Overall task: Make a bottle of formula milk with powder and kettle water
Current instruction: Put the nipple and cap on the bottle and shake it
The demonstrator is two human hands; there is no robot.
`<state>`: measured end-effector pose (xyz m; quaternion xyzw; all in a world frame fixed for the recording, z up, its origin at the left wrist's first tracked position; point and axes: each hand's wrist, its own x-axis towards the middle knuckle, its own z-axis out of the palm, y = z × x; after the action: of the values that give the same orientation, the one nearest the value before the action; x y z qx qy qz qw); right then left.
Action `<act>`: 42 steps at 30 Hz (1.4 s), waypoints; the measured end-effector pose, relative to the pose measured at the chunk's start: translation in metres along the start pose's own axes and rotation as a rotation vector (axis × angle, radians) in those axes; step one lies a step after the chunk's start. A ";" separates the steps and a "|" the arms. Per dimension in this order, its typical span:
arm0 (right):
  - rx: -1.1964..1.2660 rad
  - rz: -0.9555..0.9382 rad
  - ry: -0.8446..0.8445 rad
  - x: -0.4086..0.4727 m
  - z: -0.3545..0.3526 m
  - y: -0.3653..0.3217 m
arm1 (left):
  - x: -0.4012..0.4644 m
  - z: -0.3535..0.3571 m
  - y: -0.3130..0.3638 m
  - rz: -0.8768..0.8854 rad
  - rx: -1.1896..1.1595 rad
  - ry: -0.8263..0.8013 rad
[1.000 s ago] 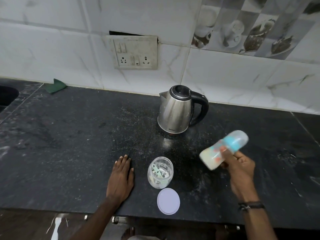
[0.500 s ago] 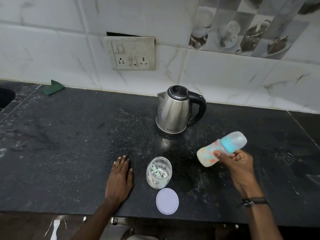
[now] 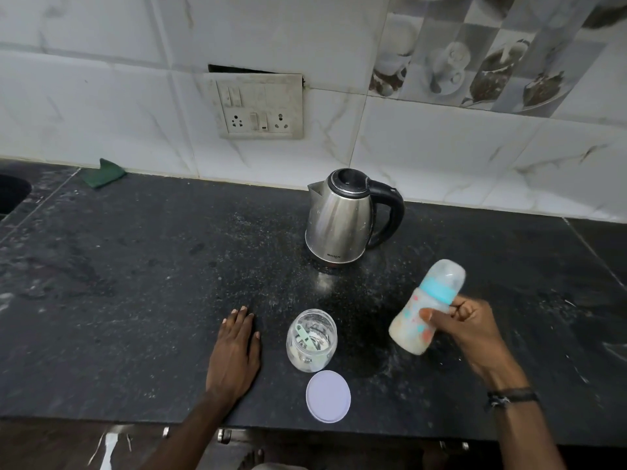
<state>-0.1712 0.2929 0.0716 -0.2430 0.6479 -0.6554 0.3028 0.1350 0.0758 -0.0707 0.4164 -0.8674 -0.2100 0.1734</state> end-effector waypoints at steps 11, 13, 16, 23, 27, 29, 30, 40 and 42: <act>-0.015 -0.026 0.078 0.004 0.010 0.004 | 0.001 0.001 -0.001 -0.006 -0.001 -0.007; -0.145 0.016 -0.015 0.002 0.014 0.002 | 0.000 0.001 -0.001 -0.009 -0.005 -0.004; -0.090 -0.054 0.011 -0.002 0.016 0.007 | 0.001 0.001 -0.001 0.002 -0.006 0.002; -0.099 -0.041 0.080 -0.003 0.021 0.012 | 0.001 0.002 -0.003 0.002 -0.004 0.002; -0.289 0.001 0.088 0.002 0.017 0.013 | 0.000 0.003 -0.002 -0.014 0.003 -0.008; -0.296 0.027 -0.021 -0.001 0.017 0.017 | -0.001 0.002 -0.003 0.000 -0.003 0.002; -0.234 0.001 0.018 -0.002 0.018 0.019 | 0.000 0.002 -0.003 0.005 -0.003 0.005; -0.138 0.016 0.201 0.002 0.026 0.024 | 0.000 0.002 -0.002 -0.007 -0.001 0.000; -0.313 0.017 0.110 0.004 0.029 0.024 | 0.000 0.003 -0.003 -0.008 -0.002 0.002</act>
<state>-0.1510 0.2702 0.0487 -0.2452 0.7597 -0.5562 0.2309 0.1357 0.0752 -0.0743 0.4199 -0.8653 -0.2113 0.1741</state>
